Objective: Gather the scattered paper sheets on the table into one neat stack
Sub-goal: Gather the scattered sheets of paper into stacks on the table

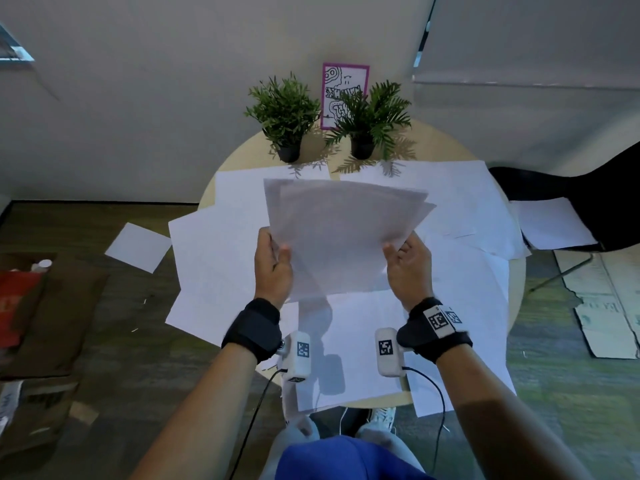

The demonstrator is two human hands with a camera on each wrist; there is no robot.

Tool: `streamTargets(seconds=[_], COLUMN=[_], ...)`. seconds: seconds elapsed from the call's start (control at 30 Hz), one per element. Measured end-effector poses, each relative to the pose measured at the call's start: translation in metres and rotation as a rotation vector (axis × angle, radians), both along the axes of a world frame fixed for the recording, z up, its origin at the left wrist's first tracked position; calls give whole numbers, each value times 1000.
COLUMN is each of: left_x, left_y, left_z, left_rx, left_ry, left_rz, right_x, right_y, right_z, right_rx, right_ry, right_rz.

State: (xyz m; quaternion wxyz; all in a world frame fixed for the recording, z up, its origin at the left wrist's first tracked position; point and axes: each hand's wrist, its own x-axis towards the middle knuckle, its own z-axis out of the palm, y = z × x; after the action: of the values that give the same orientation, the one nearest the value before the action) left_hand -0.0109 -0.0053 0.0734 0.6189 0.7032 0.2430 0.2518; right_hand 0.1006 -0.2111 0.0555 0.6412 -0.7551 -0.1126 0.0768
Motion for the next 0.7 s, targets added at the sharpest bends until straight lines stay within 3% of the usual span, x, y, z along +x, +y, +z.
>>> streamTargets(seconds=[0.13,0.3,0.47,0.57,0.63,0.7], left_x=[2,16,9,-3,-13,-23], left_y=[-4,14,40,55,61,66], left_z=[-9,-31,-52,-64,-68,-71], left_rx=[-33,73,137,133,136,128], left_ry=[50,279,435,511,582,623], left_rz=[-13,41,105,130,151,155], right_x=[-1,12,1,-27,-42,-48], right_y=[7,22,6,3,8,13], right_z=[2,-19,-68,-96,-103,-106], right_rx=[-51,-148,-784,-1068,-1170,-1143], right_ry=[-4,156,357,298,197,215], right_rz=[-2,-31,76,165,139,81])
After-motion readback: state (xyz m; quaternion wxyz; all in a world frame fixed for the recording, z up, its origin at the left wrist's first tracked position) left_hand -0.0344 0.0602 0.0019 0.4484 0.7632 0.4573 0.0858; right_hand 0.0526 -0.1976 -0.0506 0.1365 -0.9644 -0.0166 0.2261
